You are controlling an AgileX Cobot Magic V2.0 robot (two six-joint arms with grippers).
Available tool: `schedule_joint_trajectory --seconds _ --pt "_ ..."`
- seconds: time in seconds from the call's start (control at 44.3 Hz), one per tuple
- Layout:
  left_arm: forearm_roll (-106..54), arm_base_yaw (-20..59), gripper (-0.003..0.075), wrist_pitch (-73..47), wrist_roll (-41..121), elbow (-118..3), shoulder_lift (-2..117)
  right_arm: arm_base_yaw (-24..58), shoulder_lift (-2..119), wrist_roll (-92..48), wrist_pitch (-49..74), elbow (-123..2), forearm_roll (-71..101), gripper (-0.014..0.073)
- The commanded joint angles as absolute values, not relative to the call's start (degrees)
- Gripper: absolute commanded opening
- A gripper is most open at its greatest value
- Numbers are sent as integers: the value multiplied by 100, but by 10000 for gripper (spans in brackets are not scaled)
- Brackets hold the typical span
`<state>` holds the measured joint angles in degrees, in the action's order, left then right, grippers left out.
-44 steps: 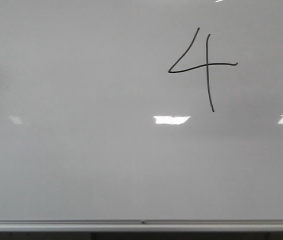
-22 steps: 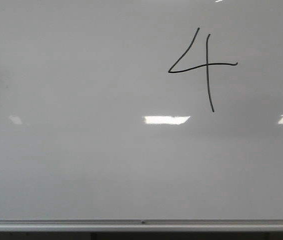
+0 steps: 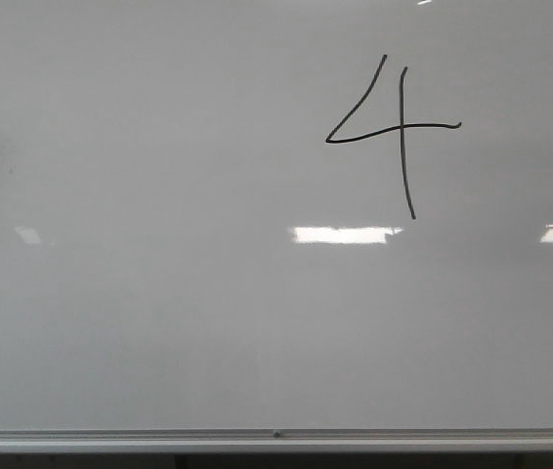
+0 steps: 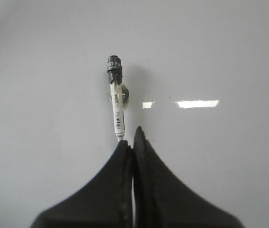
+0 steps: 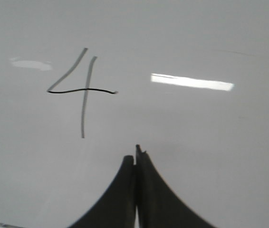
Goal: Write number 4 on whiteboard
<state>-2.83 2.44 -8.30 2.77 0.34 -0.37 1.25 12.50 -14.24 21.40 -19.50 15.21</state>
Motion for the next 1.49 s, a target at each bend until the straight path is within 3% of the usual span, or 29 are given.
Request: schedule_joint_trajectory --seconds 0.0,0.384,1.467 --pt "-292 287 -20 -339 212 78 -111 -68 993 -782 1432 -1673 862 -105" --pt "-292 287 -20 -339 212 78 -111 -58 73 -700 511 82 836 -105" --pt "-292 287 -20 -350 212 78 -111 -51 -170 -693 848 73 843 -105"
